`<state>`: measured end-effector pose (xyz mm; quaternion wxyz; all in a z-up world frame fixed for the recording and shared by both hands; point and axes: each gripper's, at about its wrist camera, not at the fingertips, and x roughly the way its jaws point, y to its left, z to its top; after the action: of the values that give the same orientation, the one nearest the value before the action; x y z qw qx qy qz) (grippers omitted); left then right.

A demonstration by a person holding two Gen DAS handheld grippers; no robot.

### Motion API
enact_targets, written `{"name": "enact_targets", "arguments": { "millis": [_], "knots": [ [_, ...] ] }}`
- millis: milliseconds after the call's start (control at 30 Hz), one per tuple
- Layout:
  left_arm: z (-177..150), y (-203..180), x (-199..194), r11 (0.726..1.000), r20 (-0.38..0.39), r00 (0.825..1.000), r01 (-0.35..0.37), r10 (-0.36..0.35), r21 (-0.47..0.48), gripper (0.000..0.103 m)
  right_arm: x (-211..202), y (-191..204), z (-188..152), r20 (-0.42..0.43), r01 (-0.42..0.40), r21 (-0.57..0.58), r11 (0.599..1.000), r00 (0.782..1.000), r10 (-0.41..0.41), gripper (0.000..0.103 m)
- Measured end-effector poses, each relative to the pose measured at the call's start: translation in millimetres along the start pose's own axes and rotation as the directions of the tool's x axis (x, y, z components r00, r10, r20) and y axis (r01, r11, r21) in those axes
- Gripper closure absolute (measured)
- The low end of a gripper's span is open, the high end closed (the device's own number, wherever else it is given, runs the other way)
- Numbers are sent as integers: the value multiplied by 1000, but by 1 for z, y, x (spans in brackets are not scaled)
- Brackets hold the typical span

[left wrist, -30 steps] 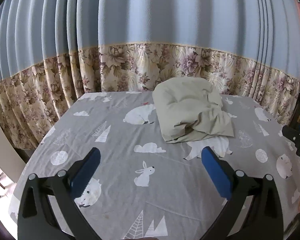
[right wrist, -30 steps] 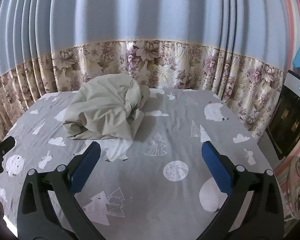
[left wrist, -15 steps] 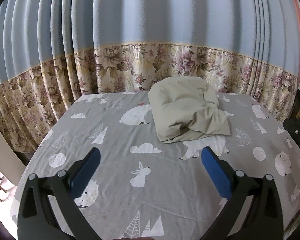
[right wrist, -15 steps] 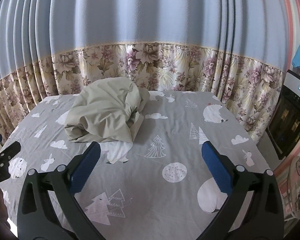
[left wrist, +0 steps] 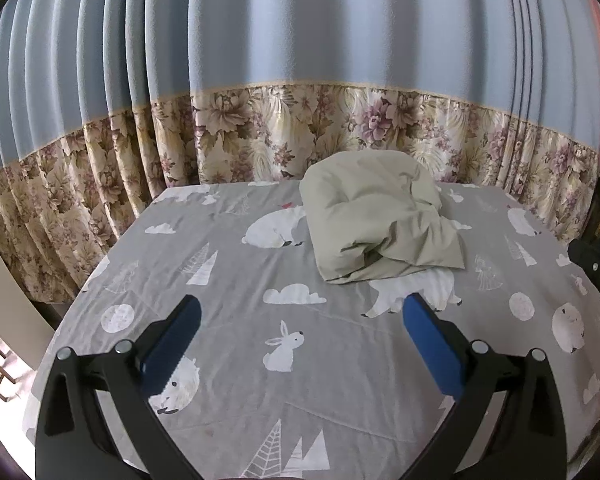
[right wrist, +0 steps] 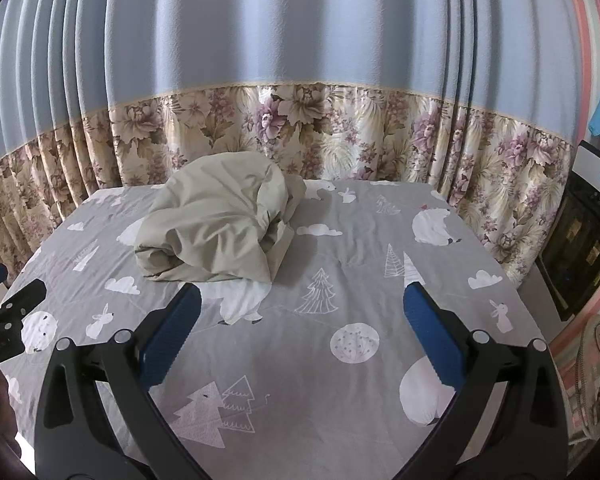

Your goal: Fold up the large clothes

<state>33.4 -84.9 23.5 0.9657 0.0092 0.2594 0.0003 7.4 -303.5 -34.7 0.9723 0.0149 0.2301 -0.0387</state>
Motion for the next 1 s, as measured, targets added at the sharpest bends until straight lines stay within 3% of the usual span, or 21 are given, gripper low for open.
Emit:
{"name": "enact_targets", "arguments": {
  "millis": [1000],
  "knots": [
    [2,-2,-1,999,-3,1000,-20,19,-27,2,-1,-6,0,-1,-35,-12,999,999,35,3]
  ]
}}
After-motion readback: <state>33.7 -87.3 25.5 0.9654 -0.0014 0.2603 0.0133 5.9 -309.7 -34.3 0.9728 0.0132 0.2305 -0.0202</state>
